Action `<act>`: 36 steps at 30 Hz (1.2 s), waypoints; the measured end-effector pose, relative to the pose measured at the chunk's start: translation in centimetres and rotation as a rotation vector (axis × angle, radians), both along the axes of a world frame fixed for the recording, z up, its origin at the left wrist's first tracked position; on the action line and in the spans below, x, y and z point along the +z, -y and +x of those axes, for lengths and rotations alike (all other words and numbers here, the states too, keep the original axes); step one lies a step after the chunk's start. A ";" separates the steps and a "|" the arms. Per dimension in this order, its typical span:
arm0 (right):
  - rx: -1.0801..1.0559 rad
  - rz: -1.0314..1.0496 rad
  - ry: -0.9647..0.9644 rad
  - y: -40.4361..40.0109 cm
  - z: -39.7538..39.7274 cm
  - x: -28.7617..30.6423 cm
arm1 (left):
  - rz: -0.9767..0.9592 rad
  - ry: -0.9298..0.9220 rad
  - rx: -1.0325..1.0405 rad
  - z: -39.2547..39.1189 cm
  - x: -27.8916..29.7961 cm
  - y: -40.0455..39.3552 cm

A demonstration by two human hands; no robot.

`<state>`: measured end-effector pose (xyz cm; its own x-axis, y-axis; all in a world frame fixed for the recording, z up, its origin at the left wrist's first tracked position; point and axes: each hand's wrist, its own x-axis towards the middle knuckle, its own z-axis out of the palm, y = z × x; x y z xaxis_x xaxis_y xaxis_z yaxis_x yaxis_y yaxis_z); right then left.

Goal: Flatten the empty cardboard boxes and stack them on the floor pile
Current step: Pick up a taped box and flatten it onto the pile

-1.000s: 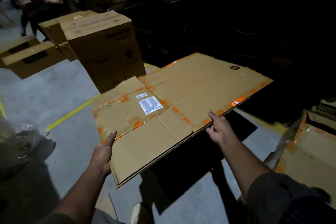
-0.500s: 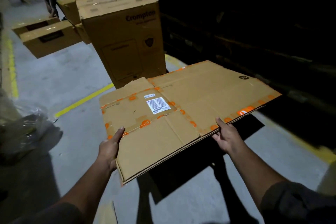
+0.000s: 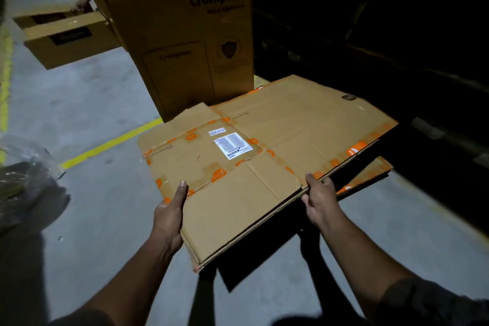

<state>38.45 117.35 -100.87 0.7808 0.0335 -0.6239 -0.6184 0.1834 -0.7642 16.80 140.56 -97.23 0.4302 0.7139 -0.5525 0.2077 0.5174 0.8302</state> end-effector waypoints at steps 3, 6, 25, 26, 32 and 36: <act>0.011 -0.074 -0.086 -1.3 0.9 -2.8 | -0.064 -0.038 -0.122 2.1 -3.7 -0.6; 0.036 -0.118 -0.195 -1.9 -0.6 -6.1 | -0.152 -0.198 -0.211 2.2 -8.8 1.2; 0.559 -0.316 -0.206 -1.8 -5.5 -7.9 | 0.497 -0.520 -0.433 1.4 -11.7 2.4; 0.573 -0.354 -0.191 -1.4 -5.6 -7.4 | 0.515 -0.523 -0.446 1.5 -11.1 2.9; 0.573 -0.427 0.053 0.7 -6.7 -1.7 | 0.703 -0.518 -0.608 2.5 -5.4 5.9; 0.505 -0.426 0.163 3.1 -8.3 3.7 | 0.802 -0.409 -0.708 3.3 -0.1 9.3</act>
<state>30.10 114.30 -97.12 0.8192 0.1961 -0.5390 -0.4197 -0.4356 -0.7963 20.12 131.22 -97.33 0.7691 0.5930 -0.2382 0.5716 -0.4716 0.6715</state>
